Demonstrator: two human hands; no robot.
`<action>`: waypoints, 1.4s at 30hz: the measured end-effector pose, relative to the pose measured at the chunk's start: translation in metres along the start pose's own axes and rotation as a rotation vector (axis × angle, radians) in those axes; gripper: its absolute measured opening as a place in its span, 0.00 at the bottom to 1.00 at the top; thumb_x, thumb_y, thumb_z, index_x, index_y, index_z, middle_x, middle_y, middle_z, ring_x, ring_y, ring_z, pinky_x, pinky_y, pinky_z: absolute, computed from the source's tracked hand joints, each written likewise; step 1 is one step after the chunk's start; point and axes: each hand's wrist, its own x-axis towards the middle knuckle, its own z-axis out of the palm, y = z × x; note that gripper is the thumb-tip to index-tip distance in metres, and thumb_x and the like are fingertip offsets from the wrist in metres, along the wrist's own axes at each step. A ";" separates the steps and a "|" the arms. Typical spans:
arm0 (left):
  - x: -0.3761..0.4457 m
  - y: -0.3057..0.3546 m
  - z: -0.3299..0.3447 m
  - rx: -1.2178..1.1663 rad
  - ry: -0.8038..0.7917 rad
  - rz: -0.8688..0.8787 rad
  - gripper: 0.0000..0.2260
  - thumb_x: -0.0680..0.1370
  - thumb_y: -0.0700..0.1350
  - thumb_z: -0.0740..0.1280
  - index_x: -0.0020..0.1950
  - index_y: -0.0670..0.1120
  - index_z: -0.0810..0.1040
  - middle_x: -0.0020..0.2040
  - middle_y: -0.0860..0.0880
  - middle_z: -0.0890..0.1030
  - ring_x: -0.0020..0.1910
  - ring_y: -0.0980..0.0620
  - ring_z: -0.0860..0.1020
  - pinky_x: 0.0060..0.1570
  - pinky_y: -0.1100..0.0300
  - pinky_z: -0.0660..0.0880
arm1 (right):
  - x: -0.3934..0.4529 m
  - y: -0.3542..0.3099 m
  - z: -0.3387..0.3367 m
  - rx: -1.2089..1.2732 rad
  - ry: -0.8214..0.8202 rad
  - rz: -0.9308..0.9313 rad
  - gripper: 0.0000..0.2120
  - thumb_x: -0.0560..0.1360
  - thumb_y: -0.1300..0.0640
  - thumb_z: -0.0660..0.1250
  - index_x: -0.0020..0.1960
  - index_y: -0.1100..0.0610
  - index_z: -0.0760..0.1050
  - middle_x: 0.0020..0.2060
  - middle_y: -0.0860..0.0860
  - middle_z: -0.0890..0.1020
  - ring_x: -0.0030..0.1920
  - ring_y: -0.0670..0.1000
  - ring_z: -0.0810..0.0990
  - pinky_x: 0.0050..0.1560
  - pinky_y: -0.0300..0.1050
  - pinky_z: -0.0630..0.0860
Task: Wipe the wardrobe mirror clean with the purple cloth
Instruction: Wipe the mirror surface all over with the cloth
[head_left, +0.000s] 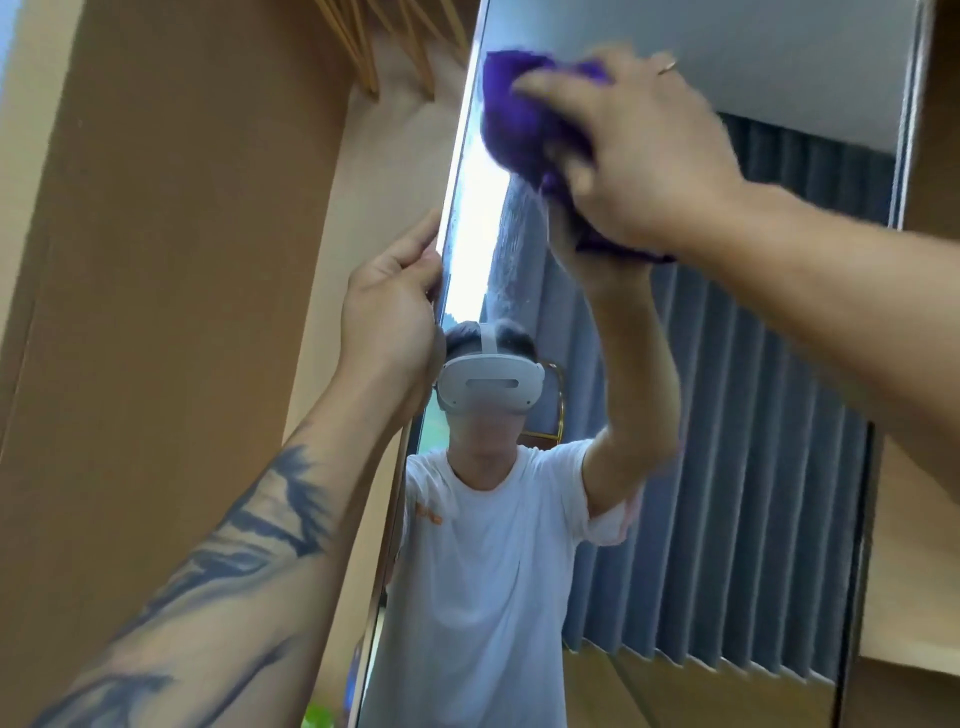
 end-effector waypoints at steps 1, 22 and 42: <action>0.000 -0.001 -0.001 -0.007 0.002 -0.007 0.19 0.85 0.29 0.56 0.70 0.42 0.78 0.63 0.44 0.84 0.45 0.61 0.84 0.42 0.73 0.77 | 0.008 0.000 0.000 0.046 -0.011 0.131 0.24 0.81 0.47 0.58 0.77 0.40 0.65 0.72 0.57 0.71 0.66 0.69 0.71 0.63 0.64 0.73; -0.028 -0.011 -0.024 -0.191 0.078 -0.152 0.15 0.85 0.45 0.60 0.62 0.42 0.85 0.47 0.47 0.87 0.31 0.58 0.82 0.29 0.70 0.75 | -0.066 -0.050 0.000 0.146 -0.041 0.036 0.25 0.79 0.51 0.67 0.75 0.44 0.70 0.69 0.58 0.75 0.56 0.68 0.74 0.53 0.60 0.75; -0.046 -0.018 -0.026 0.062 0.176 -0.003 0.14 0.83 0.35 0.62 0.58 0.46 0.86 0.56 0.51 0.85 0.42 0.58 0.83 0.40 0.67 0.79 | -0.148 -0.046 -0.005 0.144 -0.197 -0.531 0.22 0.83 0.51 0.56 0.75 0.47 0.71 0.68 0.59 0.77 0.51 0.63 0.78 0.48 0.54 0.73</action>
